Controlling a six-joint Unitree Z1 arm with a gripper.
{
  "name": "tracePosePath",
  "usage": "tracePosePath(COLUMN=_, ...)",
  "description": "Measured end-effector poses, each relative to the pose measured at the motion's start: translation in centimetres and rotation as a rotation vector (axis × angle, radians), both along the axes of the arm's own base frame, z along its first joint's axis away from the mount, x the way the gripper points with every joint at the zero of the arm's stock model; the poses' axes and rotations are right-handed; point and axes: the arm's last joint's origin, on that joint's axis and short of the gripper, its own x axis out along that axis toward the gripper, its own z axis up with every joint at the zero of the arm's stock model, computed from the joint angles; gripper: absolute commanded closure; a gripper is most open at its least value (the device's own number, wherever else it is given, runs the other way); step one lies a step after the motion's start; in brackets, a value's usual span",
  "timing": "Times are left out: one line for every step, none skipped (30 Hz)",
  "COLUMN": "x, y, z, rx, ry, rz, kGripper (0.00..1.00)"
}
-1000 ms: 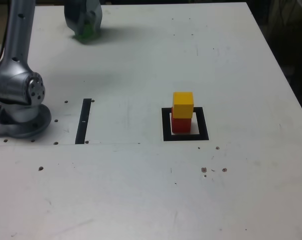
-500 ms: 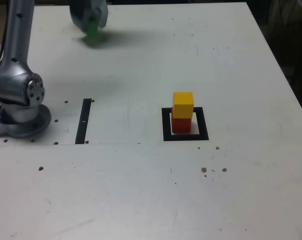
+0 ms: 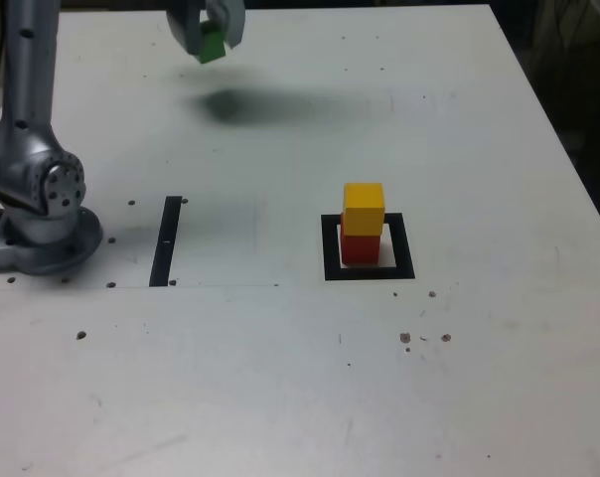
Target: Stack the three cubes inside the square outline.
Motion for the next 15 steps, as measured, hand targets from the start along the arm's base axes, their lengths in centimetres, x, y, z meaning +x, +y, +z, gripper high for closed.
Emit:
tracePosePath(x=0.4, y=-0.5, z=0.1, rx=0.001, ry=-0.002, rz=-0.01, kGripper=0.7)
tracePosePath(x=0.8, y=-1.2, z=0.3, rx=0.001, ry=-0.003, rz=-0.02, kGripper=0.7)
tracePosePath(x=1.3, y=-2.1, z=0.5, rx=0.003, ry=-0.003, rz=-0.034, kGripper=0.7)
tracePosePath(x=1.7, y=-3.0, z=0.7, rx=0.004, ry=-0.002, rz=-0.048, kGripper=0.7)
tracePosePath(x=2.3, y=-4.1, z=1.0, rx=0.009, ry=-0.004, rz=-0.066, kGripper=0.7)
tracePosePath(x=2.8, y=-5.0, z=1.3, rx=0.017, ry=-0.007, rz=-0.083, kGripper=0.7)
tracePosePath(x=3.2, y=-5.8, z=1.6, rx=0.023, ry=-0.01, rz=-0.095, kGripper=0.7)
tracePosePath(x=3.6, y=-6.5, z=1.8, rx=0.027, ry=-0.011, rz=-0.104, kGripper=0.7)
tracePosePath(x=3.9, y=-7.3, z=1.9, rx=0.028, ry=-0.009, rz=-0.116, kGripper=0.7)
tracePosePath(x=4.3, y=-8.1, z=2.0, rx=0.028, ry=-0.007, rz=-0.126, kGripper=0.7)
tracePosePath(x=4.7, y=-8.9, z=2.2, rx=0.03, ry=-0.006, rz=-0.138, kGripper=0.7)
tracePosePath(x=5.0, y=-9.7, z=2.3, rx=0.033, ry=-0.005, rz=-0.151, kGripper=0.7)
tracePosePath(x=5.4, y=-10.5, z=2.5, rx=0.035, ry=-0.005, rz=-0.162, kGripper=0.7)
tracePosePath(x=5.7, y=-11.4, z=2.7, rx=0.04, ry=-0.006, rz=-0.175, kGripper=0.7)
tracePosePath(x=5.9, y=-12.1, z=2.9, rx=0.042, ry=-0.006, rz=-0.184, kGripper=0.7)
